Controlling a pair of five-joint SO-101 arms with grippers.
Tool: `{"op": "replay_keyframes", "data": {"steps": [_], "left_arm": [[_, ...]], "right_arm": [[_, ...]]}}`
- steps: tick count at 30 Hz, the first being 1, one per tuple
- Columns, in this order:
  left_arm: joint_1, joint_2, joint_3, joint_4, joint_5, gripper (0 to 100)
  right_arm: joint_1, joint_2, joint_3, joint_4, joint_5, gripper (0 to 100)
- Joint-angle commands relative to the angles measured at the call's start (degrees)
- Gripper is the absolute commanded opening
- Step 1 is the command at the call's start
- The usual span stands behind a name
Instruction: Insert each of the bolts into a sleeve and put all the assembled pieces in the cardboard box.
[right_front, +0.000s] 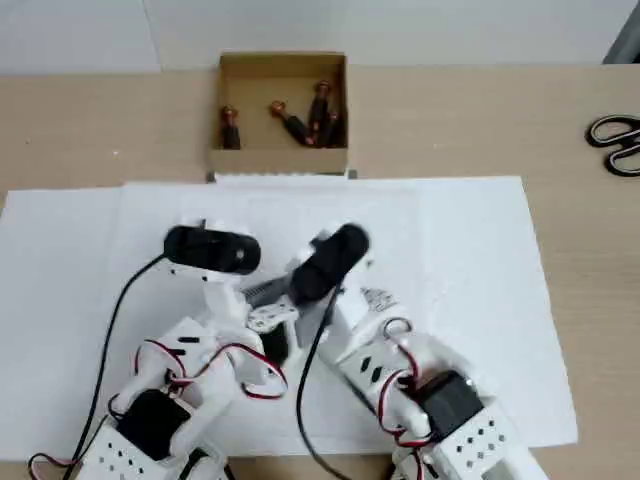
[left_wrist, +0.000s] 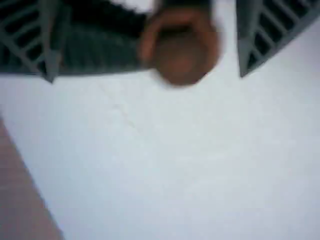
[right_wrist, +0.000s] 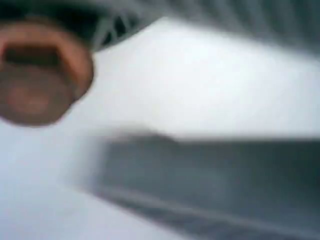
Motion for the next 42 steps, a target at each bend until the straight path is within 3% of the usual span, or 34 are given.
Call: {"op": "replay_keyframes", "data": {"steps": [1, 5, 10, 18, 24, 27, 35, 42], "left_arm": [[-5.2, 0.1, -2.6, 0.8, -3.7, 23], [-8.8, 0.1, -2.8, 0.8, -4.9, 20], [-10.9, 0.1, -2.5, 0.8, -4.7, 0], [-11.6, 0.2, 3.7, 0.2, -4.8, 1], [-22.0, 0.2, 18.2, -14.9, -5.0, 1], [-23.3, 0.2, 23.5, -20.9, -7.5, 1], [-23.1, 0.2, 23.6, -21.9, -10.6, 1], [-23.3, 0.2, 23.6, -21.9, -10.5, 1]], "right_arm": [[2.4, -0.7, -5.4, -2.9, 0.1, 0.3], [2.4, -0.7, -5.4, -2.9, 0.0, 0.3], [2.4, -0.7, -5.2, -2.9, 0.0, 0.3], [2.5, -0.7, -5.2, -2.9, -0.1, 0.3], [2.6, -0.3, -4.9, -2.9, -0.1, 0.3], [4.3, -0.3, -2.8, -2.9, -0.2, 0.3], [11.7, 5.3, -4.9, -3.4, -0.3, 0.2], [12.7, 26.6, -23.0, -9.5, -2.6, 0.2]]}}
